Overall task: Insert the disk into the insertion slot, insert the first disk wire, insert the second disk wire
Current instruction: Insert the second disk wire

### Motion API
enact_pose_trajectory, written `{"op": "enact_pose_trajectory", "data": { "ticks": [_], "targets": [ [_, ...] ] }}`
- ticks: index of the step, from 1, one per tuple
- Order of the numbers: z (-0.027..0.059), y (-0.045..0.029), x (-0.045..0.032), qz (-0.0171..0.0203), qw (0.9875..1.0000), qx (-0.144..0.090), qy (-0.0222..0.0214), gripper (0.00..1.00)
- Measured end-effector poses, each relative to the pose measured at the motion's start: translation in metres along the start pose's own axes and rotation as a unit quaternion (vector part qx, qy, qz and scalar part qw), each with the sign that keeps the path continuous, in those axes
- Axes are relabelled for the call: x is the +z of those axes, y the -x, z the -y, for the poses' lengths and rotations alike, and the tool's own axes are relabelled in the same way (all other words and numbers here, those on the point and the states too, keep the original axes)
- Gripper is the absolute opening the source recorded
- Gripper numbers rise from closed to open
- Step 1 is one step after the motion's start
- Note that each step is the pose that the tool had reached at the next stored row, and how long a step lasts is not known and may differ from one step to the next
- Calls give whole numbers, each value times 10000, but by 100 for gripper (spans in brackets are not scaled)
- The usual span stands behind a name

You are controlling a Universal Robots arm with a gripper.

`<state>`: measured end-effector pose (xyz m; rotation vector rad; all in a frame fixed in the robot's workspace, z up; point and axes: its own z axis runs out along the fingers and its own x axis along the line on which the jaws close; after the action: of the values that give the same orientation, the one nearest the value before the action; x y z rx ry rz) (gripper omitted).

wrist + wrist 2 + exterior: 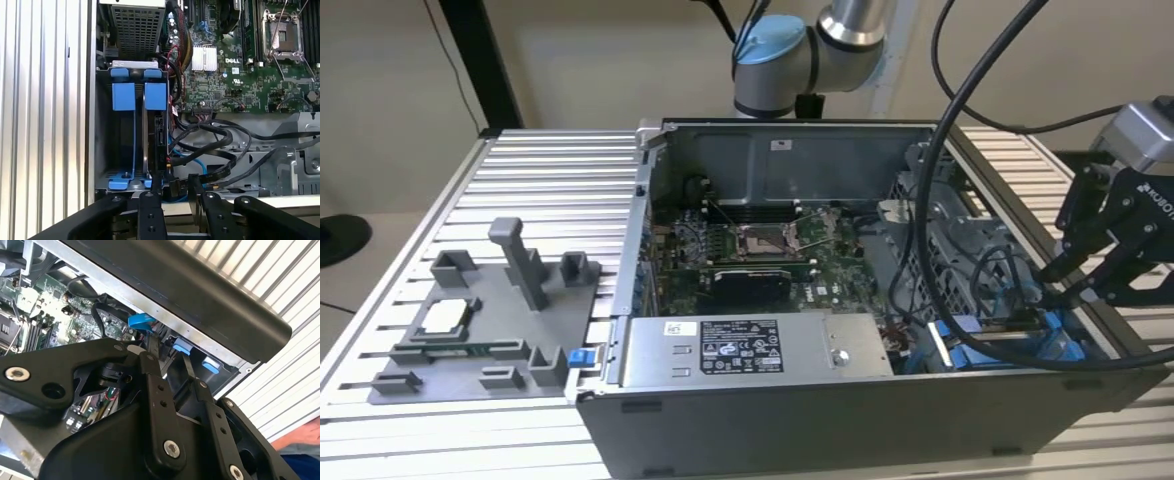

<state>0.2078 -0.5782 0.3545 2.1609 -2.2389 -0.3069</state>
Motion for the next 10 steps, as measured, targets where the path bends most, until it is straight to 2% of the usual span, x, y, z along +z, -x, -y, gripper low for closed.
{"op": "enact_pose_trajectory", "data": {
  "ticks": [5, 10],
  "targets": [
    [3, -3, 15, 3, 10000, 1, 0, 100],
    [6, -3, 27, 29, 10000, -5, 1, 100]
  ]
}}
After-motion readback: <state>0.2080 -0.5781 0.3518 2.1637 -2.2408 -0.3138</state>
